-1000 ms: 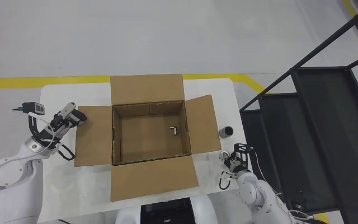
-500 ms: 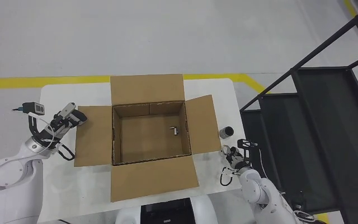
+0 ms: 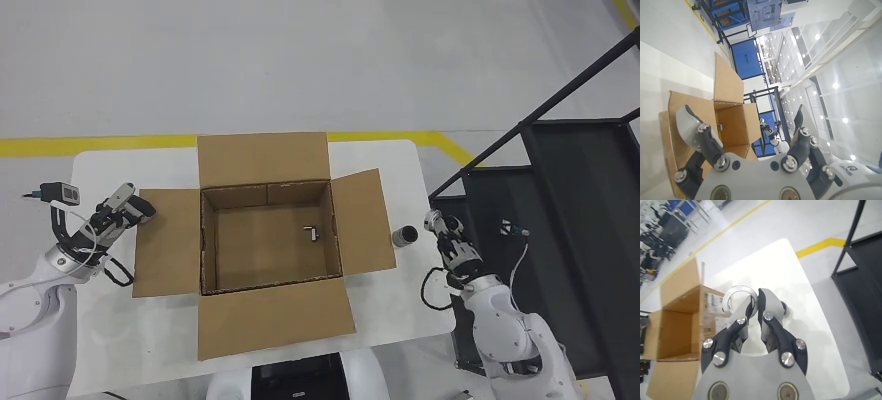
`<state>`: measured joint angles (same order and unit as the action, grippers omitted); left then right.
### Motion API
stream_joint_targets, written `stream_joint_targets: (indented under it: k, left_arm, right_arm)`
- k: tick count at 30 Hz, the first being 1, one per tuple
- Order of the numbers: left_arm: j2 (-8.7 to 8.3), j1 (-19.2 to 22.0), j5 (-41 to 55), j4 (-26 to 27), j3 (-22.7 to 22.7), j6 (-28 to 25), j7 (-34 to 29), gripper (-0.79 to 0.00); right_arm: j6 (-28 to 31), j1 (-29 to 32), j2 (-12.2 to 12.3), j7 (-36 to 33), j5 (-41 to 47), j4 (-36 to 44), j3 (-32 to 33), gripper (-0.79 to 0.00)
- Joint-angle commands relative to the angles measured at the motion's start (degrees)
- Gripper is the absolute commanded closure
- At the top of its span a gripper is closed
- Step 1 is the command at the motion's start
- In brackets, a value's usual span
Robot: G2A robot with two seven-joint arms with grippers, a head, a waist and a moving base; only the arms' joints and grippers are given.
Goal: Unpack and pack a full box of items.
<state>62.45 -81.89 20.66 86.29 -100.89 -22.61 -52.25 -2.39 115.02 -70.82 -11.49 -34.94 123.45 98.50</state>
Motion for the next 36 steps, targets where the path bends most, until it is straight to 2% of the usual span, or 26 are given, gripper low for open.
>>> stream_joint_targets:
  k: [1, 5, 10, 15, 19, 24, 29, 30, 31, 32, 36]
  left_arm:
    - [0.00, 0.0, 0.0, 0.0, 0.0, 0.0, 0.0, -0.785]
    - [0.00, 0.0, 0.0, 0.0, 0.0, 0.0, 0.0, -0.785]
    - [0.00, 0.0, 0.0, 0.0, 0.0, 0.0, 0.0, -0.785]
    - [0.00, 0.0, 0.0, 0.0, 0.0, 0.0, 0.0, -0.785]
    - [0.00, 0.0, 0.0, 0.0, 0.0, 0.0, 0.0, -0.785]
    - [0.00, 0.0, 0.0, 0.0, 0.0, 0.0, 0.0, -0.785]
    - [0.00, 0.0, 0.0, 0.0, 0.0, 0.0, 0.0, -0.785]
    - [0.00, 0.0, 0.0, 0.0, 0.0, 0.0, 0.0, -0.785]
    - [0.00, 0.0, 0.0, 0.0, 0.0, 0.0, 0.0, -0.785]
    - [0.00, 0.0, 0.0, 0.0, 0.0, 0.0, 0.0, -0.785]
    - [0.00, 0.0, 0.0, 0.0, 0.0, 0.0, 0.0, -0.785]
  right_arm:
    - [1.7, -0.6, 0.0, -0.4, -0.4, 3.0, -1.2, 0.000]
    - [4.7, -3.0, 0.1, -3.8, -2.7, 6.2, -6.4, 0.000]
    - [4.8, -9.3, 0.1, -10.9, -13.5, 3.2, -17.7, 0.000]
    - [-1.1, -17.0, -1.0, -12.9, -21.3, -2.6, -29.7, 0.000]
    - [-6.8, -22.3, -1.9, -15.5, -27.9, -6.2, -36.5, 0.000]
    - [-13.1, -26.6, -3.1, -17.0, -32.2, -9.8, -41.5, 0.000]
    - [-14.4, -28.3, -3.7, -18.3, -33.9, -12.4, -44.5, 0.000]
    - [-14.7, -28.5, -3.8, -18.4, -34.0, -12.8, -44.8, -0.111]
    - [-14.9, -28.6, -3.9, -18.3, -34.2, -13.2, -45.1, -0.480]
    - [-15.2, -28.5, -4.0, -18.3, -33.7, -13.5, -45.4, -0.785]
    - [-14.4, -28.1, -4.3, -17.4, -31.1, -13.6, -45.7, -0.785]
